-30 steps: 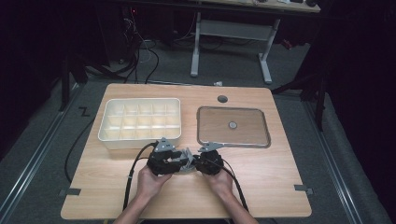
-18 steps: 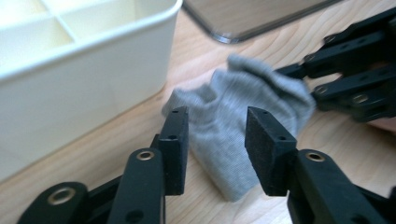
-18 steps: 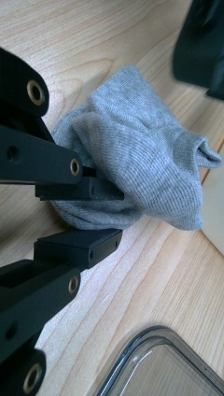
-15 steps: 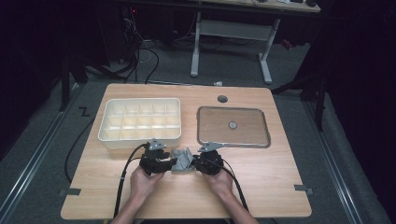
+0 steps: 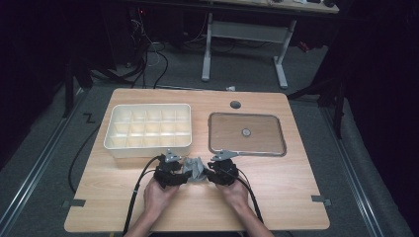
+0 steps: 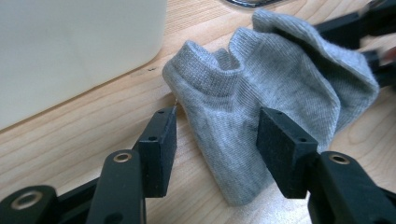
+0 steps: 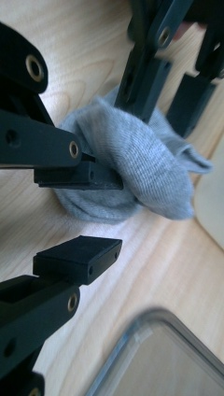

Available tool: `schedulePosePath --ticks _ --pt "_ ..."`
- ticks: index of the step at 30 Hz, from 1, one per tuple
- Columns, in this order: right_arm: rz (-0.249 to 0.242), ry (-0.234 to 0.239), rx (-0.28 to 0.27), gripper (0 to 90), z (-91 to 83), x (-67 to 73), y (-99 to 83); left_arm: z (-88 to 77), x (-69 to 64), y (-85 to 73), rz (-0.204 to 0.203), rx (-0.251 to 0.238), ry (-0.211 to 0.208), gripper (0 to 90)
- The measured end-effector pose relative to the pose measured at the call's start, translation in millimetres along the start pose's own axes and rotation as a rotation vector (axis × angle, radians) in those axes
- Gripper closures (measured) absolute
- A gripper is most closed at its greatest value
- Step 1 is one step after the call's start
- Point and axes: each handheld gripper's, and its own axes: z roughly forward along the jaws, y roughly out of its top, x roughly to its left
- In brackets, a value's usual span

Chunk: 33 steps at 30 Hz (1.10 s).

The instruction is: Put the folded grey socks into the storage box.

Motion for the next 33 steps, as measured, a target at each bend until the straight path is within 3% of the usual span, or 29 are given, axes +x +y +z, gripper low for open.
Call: schedulePosePath --ticks 8,11,16,23,28,32,33 --pt "-0.047 -0.021 -0.083 62.6 -31.4 14.8 14.6 -0.1 -1.7 1.1 -0.003 0.011 0.016 46.8" --pt "-0.066 -0.018 -0.095 61.0 -30.8 24.0 22.1 -0.2 -2.1 1.3 -0.003 0.014 0.02 46.4" --pt "-0.09 -0.039 -0.061 59.0 -16.6 34.5 30.3 -0.7 -2.2 1.4 -0.002 0.02 0.022 45.1" --pt "-0.055 -0.074 0.004 62.8 -3.2 19.2 17.9 -1.3 -0.8 1.3 -0.007 0.022 0.016 43.3" --pt "-0.04 -0.06 0.028 68.7 -0.1 8.4 5.4 -1.7 0.1 1.4 -0.017 0.023 0.002 42.0" --pt "-0.047 -0.046 0.029 72.7 2.3 7.9 2.6 -3.7 2.1 1.2 -0.024 0.0 -0.009 42.2" --pt "-0.049 -0.043 0.026 74.0 3.7 7.6 1.1 -6.7 3.7 1.9 -0.031 -0.026 -0.006 42.7"
